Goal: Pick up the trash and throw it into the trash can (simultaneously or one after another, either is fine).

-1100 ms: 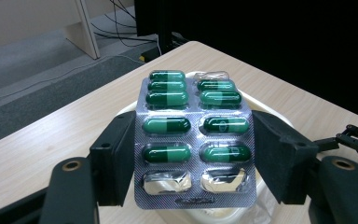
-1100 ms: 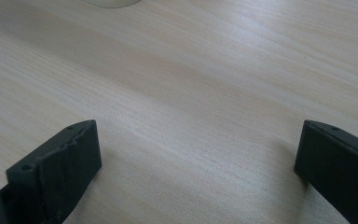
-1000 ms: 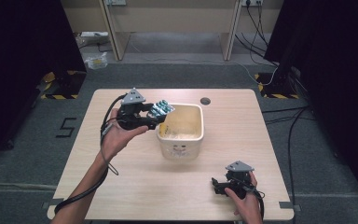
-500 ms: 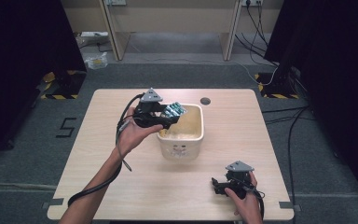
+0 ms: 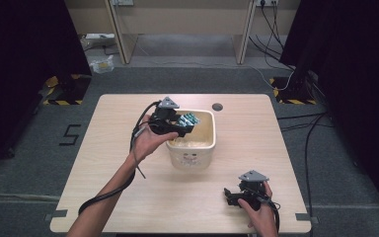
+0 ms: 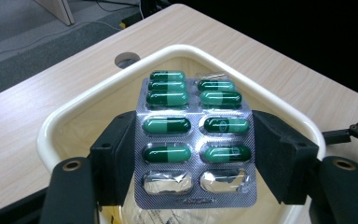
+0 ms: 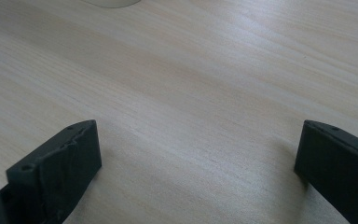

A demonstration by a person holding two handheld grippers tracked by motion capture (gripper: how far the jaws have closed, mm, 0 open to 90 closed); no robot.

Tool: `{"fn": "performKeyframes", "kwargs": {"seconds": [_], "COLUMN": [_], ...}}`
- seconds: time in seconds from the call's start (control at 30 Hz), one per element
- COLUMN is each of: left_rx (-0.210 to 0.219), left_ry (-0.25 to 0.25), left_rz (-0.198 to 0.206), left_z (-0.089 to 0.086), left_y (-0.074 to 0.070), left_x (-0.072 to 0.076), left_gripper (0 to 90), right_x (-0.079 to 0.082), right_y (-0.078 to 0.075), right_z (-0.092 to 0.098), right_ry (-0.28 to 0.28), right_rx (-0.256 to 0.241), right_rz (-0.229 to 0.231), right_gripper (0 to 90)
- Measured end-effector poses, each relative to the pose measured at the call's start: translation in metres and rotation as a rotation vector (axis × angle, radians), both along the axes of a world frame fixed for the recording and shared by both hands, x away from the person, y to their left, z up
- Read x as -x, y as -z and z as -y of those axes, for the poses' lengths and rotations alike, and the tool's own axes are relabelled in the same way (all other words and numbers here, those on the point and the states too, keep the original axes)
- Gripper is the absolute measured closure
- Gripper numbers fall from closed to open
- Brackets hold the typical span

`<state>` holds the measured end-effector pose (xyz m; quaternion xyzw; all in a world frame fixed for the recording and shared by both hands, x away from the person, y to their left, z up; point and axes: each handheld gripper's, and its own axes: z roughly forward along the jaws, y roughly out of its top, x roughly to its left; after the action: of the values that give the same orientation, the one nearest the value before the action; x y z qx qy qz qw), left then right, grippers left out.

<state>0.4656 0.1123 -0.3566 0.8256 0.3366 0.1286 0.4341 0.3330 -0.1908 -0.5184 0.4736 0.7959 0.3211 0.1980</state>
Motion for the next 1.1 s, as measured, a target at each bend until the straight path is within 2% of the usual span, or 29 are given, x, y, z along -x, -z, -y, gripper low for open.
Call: {"fn": "performKeyframes", "kwargs": {"seconds": [0.27,0.67,1.1], "left_rx": [-0.025,-0.065,-0.071], "left_ry": [0.002,-0.003,-0.005], "left_rz": [-0.024,-0.031,-0.041], "left_z": [0.004,0.004,0.004], "left_y": [0.011,0.022,0.021], "left_x": [-0.004,-0.005,-0.005], "left_gripper": [33.9,33.8,31.4], "right_x": [0.000,0.000,0.000], "right_y": [0.000,0.000,0.000], "right_z": [0.000,0.000,0.000], "right_ry": [0.000,0.000,0.000], "right_rx": [0.000,0.000,0.001], "right_rz": [0.000,0.000,0.001], "right_gripper": [0.5,0.5,0.5]}}
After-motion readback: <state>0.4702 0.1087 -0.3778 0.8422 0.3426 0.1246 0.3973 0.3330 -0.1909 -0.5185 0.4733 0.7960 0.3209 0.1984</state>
